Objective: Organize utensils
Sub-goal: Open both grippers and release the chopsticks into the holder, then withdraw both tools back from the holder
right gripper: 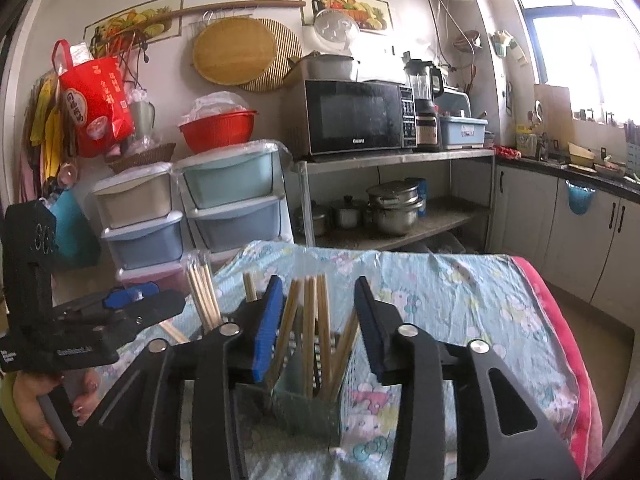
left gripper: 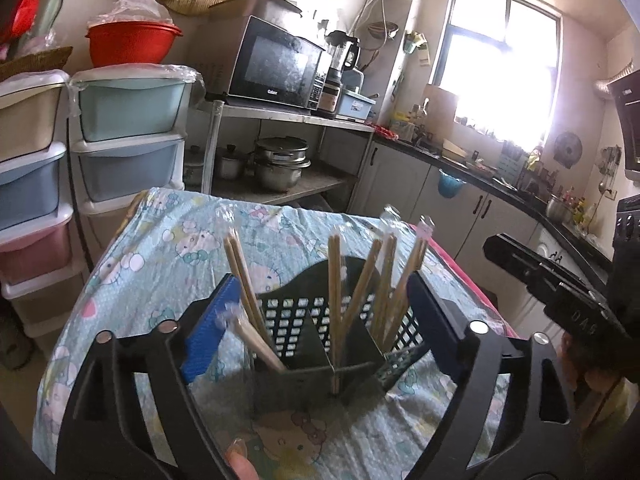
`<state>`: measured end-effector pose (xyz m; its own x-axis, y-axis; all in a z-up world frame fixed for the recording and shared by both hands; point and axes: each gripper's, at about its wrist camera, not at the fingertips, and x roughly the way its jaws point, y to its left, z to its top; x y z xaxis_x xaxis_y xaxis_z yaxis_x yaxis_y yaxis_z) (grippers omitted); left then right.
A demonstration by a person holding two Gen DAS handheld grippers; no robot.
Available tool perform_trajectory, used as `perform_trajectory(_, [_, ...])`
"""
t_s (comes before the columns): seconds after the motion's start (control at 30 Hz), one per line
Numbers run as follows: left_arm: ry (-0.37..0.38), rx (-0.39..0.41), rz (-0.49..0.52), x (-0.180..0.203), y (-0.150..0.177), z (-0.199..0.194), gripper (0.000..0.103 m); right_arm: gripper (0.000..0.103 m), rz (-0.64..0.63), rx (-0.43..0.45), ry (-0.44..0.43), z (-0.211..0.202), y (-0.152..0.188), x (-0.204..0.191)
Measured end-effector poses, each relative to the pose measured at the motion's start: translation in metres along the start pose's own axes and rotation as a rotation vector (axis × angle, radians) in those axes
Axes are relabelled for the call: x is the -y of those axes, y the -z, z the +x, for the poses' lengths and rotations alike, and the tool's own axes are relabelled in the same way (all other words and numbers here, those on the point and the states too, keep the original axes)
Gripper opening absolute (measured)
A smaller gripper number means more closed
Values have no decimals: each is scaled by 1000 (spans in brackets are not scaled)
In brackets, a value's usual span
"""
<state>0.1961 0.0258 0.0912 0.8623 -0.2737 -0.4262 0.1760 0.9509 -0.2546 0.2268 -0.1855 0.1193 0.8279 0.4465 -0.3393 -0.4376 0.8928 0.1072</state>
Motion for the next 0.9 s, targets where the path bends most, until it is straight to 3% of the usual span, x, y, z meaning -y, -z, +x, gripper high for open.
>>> perform_trajectory(0.17, [-4, 3, 3, 4, 13, -9, 92, 50, 6, -30, -5, -5, 13, 1])
perform_trajectory(0.53, [-16, -28, -11, 6, 39, -21, 92, 67, 8, -72, -12, -27, 43, -6])
perform_trajectory(0.9, [-22, -79, -25, 8, 69, -25, 92, 76, 13, -108, -20, -44, 72, -15])
